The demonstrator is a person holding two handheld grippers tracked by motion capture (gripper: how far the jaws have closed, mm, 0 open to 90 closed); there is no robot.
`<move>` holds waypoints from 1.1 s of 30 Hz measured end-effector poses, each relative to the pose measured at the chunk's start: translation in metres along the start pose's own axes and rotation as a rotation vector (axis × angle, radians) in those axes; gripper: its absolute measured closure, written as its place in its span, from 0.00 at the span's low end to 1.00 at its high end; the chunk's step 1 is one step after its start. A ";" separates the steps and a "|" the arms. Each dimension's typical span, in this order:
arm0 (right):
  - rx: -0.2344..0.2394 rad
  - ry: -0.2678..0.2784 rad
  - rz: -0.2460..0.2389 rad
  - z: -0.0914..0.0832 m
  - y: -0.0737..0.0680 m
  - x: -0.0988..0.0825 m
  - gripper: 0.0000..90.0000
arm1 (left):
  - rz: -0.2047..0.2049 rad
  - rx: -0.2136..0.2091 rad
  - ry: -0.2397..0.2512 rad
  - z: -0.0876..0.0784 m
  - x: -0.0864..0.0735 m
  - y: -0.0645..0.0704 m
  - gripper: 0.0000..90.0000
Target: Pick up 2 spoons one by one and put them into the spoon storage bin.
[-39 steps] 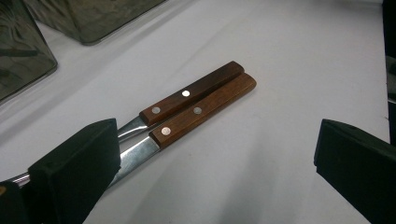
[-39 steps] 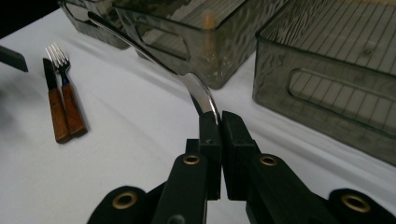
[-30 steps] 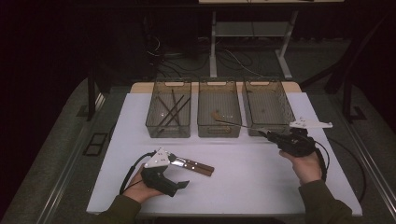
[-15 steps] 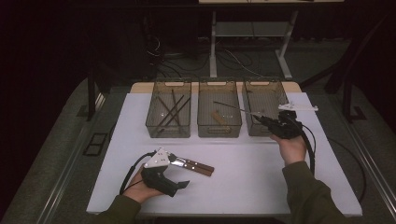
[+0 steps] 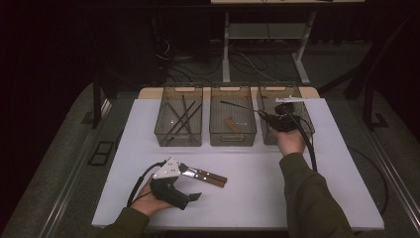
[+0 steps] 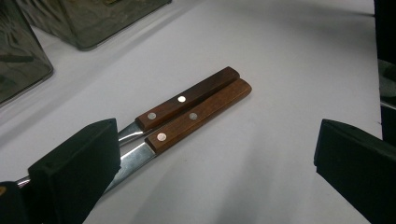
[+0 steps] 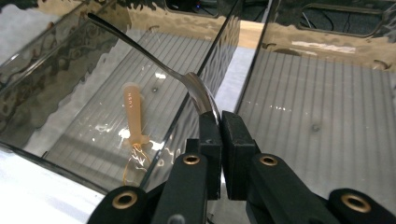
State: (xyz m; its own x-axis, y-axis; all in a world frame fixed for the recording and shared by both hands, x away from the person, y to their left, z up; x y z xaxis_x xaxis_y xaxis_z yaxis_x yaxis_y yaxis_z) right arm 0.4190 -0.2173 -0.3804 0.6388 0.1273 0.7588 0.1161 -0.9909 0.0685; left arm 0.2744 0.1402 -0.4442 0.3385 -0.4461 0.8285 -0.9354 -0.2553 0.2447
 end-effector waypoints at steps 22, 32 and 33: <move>0.050 -0.024 -0.051 0.008 -0.027 0.001 0.96 | 0.001 -0.008 0.003 0.001 0.000 0.001 0.00; 0.102 0.014 -0.048 0.001 -0.025 0.004 0.73 | -0.001 -0.008 0.007 0.001 0.000 0.001 0.00; 0.111 0.016 -0.044 0.000 -0.025 0.005 0.71 | 0.000 -0.008 0.006 0.001 0.000 0.001 0.00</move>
Point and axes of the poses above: each handheld gripper's, and its own axes: z roughly forward along the jaws, x roughly out of its top, y roughly to its right, the point moved 1 cm from there along z, roughly forward along the jaws, and after that the axes turned 15 degrees about -x, right-handed, at the moved point
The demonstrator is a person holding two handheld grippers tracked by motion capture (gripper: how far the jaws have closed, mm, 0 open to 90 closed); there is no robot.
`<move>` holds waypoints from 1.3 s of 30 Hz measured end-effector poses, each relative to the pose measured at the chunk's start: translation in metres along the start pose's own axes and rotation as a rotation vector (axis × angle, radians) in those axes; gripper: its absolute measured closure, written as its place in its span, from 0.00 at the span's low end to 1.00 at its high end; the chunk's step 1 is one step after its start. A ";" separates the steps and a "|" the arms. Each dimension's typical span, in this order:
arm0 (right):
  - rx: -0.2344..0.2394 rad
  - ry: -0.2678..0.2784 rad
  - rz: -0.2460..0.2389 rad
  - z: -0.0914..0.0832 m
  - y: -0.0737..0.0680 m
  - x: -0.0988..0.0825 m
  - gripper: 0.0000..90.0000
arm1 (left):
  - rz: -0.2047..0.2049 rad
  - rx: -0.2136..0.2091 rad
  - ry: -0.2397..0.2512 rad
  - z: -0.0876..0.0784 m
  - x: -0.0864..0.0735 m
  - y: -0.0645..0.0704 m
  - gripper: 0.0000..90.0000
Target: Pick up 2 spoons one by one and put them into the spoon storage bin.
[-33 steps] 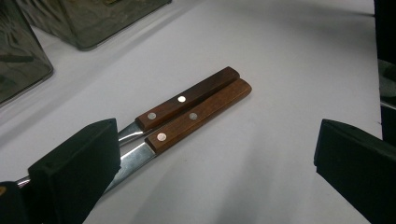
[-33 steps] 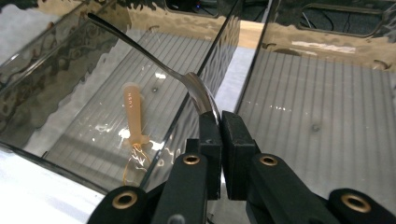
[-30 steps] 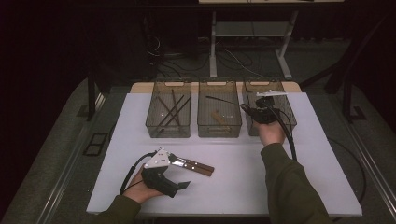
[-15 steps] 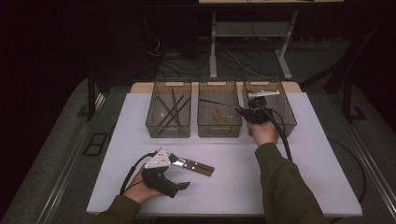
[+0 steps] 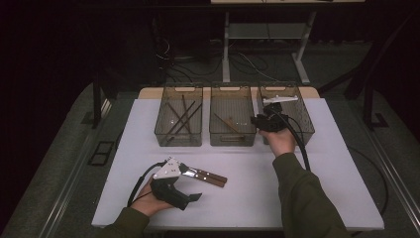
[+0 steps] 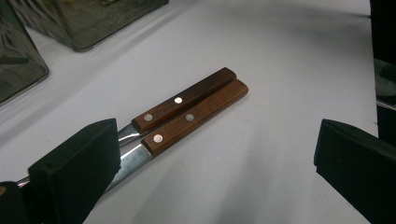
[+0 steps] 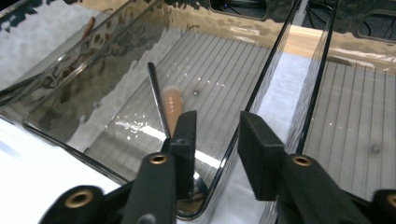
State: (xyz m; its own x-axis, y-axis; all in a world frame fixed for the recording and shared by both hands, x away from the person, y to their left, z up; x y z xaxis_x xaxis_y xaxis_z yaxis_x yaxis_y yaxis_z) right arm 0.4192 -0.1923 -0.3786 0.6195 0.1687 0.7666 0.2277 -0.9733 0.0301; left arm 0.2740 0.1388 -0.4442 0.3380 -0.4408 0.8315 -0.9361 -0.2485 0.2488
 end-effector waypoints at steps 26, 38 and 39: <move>0.237 0.098 -0.088 -0.045 0.000 -0.029 0.28 | -0.008 0.010 0.000 -0.001 -0.001 -0.002 0.00; 0.265 0.131 -0.087 -0.057 0.015 -0.065 0.21 | -0.019 0.014 0.004 -0.001 -0.001 -0.003 0.00; 0.263 0.127 -0.087 -0.058 0.016 -0.068 0.21 | -0.019 0.014 0.004 -0.001 -0.001 -0.002 0.00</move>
Point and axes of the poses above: each handheld gripper's, and its own axes: z roughly forward along the jaws, x roughly out of its top, y roughly to its right, the point moved 1 cm from there along z, roughly forward along the jaws, and after that the axes turned 15 degrees about -x, right-handed, at the moved point
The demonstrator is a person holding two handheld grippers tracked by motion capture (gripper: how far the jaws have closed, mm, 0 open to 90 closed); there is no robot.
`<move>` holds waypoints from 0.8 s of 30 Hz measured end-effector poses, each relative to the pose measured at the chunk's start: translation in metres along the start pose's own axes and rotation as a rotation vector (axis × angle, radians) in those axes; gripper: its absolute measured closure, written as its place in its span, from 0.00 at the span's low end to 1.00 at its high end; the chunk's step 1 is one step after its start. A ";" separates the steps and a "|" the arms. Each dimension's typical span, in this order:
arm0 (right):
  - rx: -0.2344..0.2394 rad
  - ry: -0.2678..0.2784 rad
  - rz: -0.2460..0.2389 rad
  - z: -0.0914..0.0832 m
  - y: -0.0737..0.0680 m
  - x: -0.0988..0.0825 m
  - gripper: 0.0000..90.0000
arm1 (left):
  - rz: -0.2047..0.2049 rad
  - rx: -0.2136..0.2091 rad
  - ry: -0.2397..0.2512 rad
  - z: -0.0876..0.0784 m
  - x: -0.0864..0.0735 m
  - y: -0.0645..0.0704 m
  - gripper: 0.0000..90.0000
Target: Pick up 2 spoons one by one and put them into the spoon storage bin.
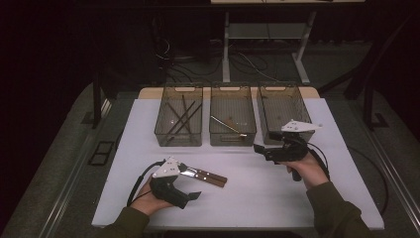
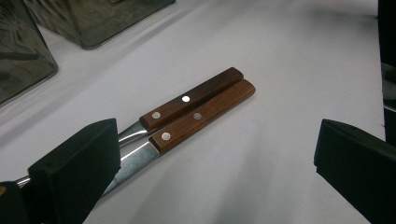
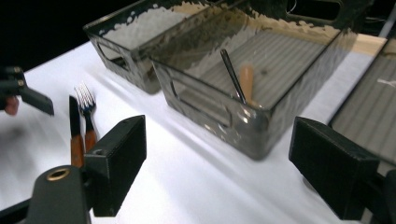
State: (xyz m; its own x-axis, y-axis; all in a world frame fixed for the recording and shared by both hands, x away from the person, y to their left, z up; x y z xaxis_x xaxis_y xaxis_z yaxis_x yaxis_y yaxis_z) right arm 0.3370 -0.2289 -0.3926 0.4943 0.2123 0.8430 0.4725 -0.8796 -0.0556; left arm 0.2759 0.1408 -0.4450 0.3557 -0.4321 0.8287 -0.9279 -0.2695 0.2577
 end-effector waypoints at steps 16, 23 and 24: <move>-0.004 -0.004 -0.010 -0.026 0.012 -0.052 0.20 | 0.016 0.003 -0.018 -0.002 0.001 0.001 0.00; -0.003 -0.005 -0.001 -0.037 0.016 -0.071 0.20 | 0.010 0.002 -0.016 -0.002 0.001 0.001 0.00; -0.003 -0.004 0.002 -0.038 0.016 -0.073 0.20 | 0.009 0.001 -0.018 -0.002 0.001 0.001 0.00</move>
Point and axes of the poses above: each handheld gripper's, and its own axes: z roughly forward along the jaws, x roughly out of its top, y roughly to its right, the point moved 1 cm from there along z, roughly forward along the jaws, and after that the axes turned 15 degrees about -x, right-handed, at the moved point
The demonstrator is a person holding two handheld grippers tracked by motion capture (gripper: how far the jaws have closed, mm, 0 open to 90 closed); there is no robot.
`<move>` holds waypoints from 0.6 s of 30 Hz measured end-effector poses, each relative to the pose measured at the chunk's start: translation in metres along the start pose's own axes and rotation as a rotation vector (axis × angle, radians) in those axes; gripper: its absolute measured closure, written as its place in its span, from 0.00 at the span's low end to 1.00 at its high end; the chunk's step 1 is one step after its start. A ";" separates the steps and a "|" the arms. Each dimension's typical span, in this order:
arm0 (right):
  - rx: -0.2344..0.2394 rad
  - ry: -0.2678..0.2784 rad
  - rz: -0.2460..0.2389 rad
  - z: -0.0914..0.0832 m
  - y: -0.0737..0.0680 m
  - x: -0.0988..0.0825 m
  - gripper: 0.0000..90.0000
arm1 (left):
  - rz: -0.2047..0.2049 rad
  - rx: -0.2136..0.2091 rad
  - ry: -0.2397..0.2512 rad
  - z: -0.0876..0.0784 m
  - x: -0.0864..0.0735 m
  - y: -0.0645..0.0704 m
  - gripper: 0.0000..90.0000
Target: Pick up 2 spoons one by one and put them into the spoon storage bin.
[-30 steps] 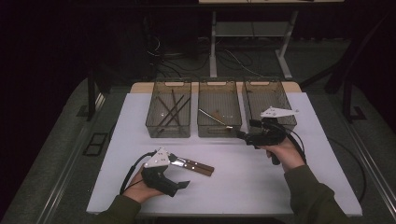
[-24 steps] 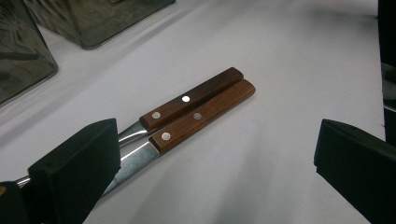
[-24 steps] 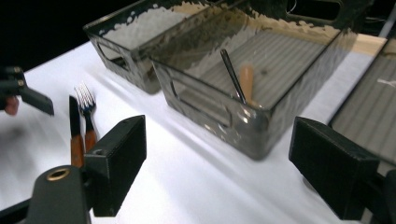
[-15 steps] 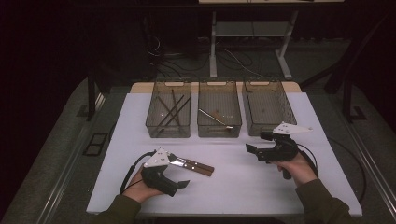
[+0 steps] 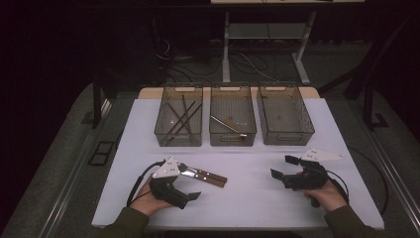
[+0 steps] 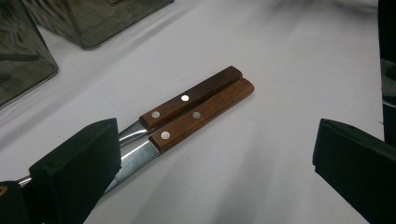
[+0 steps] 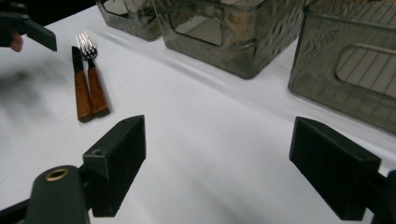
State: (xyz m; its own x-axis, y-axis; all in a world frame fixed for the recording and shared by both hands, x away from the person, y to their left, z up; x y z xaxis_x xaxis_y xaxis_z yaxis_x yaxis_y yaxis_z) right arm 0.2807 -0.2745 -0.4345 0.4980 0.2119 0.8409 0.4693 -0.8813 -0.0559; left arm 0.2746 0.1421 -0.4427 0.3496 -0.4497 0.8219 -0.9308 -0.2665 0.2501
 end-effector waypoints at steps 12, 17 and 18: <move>0.006 -0.024 -0.022 -0.009 0.001 -0.022 0.20 | -0.016 0.019 -0.012 -0.005 0.006 -0.004 0.07; 0.009 -0.035 -0.041 -0.007 -0.002 -0.024 0.20 | -0.020 0.027 -0.019 -0.010 0.012 -0.007 0.14; 0.013 -0.042 -0.046 -0.007 -0.002 -0.024 0.20 | -0.018 0.033 -0.016 -0.011 0.013 -0.008 0.16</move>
State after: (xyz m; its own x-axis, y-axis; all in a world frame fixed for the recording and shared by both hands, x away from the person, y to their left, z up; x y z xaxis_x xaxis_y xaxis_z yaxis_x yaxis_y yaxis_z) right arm 0.2625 -0.2803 -0.4508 0.5057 0.2694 0.8196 0.5016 -0.8647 -0.0253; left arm 0.2852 0.1477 -0.4285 0.3687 -0.4583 0.8087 -0.9203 -0.3026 0.2480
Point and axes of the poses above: each handheld gripper's, and its own axes: z roughly forward along the jaws, x roughly out of its top, y roughly to its right, the point moved 1 cm from there along z, roughly forward along the jaws, and after that the axes turned 15 degrees about -x, right-handed, at the moved point
